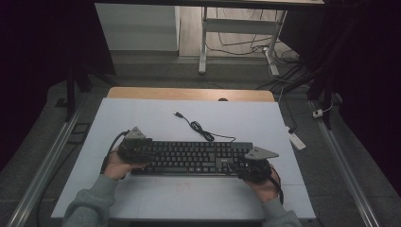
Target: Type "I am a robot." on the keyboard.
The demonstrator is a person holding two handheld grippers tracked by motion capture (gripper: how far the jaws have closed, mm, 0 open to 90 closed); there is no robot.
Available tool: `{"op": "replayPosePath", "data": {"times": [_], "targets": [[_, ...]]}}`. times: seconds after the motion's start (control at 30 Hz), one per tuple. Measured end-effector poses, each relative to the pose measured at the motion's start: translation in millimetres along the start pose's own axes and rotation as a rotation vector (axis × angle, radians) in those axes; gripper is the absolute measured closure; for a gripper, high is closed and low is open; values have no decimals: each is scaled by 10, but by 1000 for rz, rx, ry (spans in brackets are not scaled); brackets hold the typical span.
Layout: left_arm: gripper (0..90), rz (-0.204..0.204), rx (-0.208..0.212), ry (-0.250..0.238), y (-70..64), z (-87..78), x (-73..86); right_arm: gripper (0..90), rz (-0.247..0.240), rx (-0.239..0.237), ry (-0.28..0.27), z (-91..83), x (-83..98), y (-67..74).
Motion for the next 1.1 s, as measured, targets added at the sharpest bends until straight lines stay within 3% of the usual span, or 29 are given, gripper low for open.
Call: {"op": "replayPosePath", "data": {"times": [0.67, 0.93, 1.1], "targets": [[318, 8, 2, 11, -6, 27, 4, 498, 1, -17, -40, 3, -158, 59], [315, 12, 4, 21, -20, 47, 9, 521, 2, -49, -53, 53, -256, 163], [312, 18, 5, 28, -21, 57, 12, 603, 0, -91, -70, 104, -344, 254]]}}
Point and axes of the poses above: each handheld gripper's, and its own axes: z roughly forward along the jaws, x roughly out of its underside, y roughly to its left, the point moved 6 cm from there along z, roughly forward along the jaws, and after that the axes turned 12 degrees about x, right-handed, at the moved point
